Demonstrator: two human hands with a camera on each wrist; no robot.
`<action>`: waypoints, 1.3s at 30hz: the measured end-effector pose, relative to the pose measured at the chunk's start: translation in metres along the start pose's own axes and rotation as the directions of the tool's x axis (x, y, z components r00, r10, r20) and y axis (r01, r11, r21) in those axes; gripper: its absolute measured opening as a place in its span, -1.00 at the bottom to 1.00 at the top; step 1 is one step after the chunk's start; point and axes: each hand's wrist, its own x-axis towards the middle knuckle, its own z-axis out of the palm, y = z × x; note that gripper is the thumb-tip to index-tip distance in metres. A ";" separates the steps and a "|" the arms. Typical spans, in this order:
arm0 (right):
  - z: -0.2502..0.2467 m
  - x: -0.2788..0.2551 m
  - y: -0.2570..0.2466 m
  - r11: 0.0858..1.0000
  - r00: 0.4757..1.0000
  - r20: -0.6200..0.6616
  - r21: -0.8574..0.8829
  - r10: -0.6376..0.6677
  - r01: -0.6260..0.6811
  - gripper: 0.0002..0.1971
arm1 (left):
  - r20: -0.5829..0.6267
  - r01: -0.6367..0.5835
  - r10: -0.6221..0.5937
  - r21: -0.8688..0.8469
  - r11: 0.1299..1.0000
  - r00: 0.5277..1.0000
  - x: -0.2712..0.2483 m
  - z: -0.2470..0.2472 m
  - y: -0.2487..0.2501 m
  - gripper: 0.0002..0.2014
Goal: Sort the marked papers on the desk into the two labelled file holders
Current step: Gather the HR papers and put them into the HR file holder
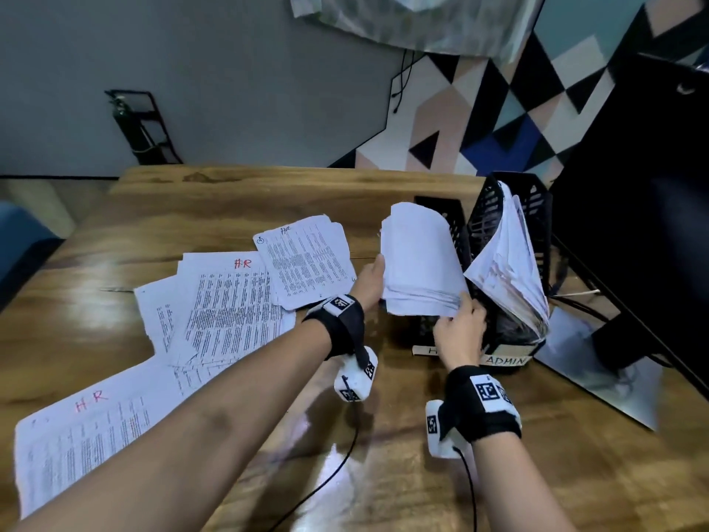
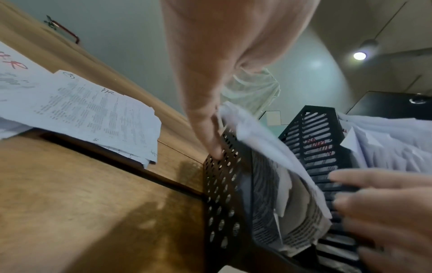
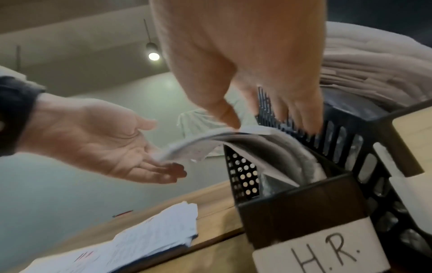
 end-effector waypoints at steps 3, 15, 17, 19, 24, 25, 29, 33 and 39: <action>0.015 -0.025 -0.010 0.971 0.950 -0.234 0.068 -0.207 0.229 -0.59 | -0.072 0.052 -0.037 0.223 0.973 0.997 -0.005 -0.024 -0.019 -0.51; 0.126 -0.022 -0.030 0.927 0.845 0.449 -0.085 -0.291 0.365 -0.58 | -0.279 0.267 -0.125 0.558 0.786 0.952 -0.015 -0.159 -0.105 -0.49; 0.143 -0.004 -0.038 0.921 0.827 0.499 -0.130 -0.260 0.368 -0.53 | -0.282 0.269 -0.115 0.600 0.753 0.952 -0.005 -0.170 -0.108 -0.49; 0.159 0.017 -0.046 0.934 0.835 0.511 -0.154 -0.205 0.323 -0.50 | -0.260 0.247 -0.099 0.632 0.734 0.960 0.008 -0.177 -0.107 -0.52; 0.208 0.075 -0.060 0.991 0.912 0.400 -0.055 -0.094 0.126 -0.48 | -0.355 0.250 -0.064 0.508 0.824 0.933 0.051 -0.192 -0.107 -0.53; 0.215 0.082 -0.062 0.999 0.925 0.379 -0.010 -0.034 0.041 -0.43 | -0.370 0.264 -0.086 0.463 0.846 0.925 0.058 -0.193 -0.110 -0.51; 0.230 0.092 -0.073 0.957 0.908 0.382 0.153 0.172 -0.246 -0.30 | -0.368 0.210 -0.093 0.292 0.933 0.925 0.074 -0.192 -0.122 -0.43; 0.242 0.072 -0.079 0.925 0.840 0.502 0.179 0.208 -0.336 -0.62 | -0.455 0.126 -0.053 0.132 0.983 0.889 0.072 -0.189 -0.120 -0.34; 0.190 0.009 -0.063 0.905 0.545 0.809 0.039 0.220 -0.423 -0.65 | -0.402 0.223 -0.221 -0.043 0.974 0.889 0.038 -0.220 -0.111 -0.76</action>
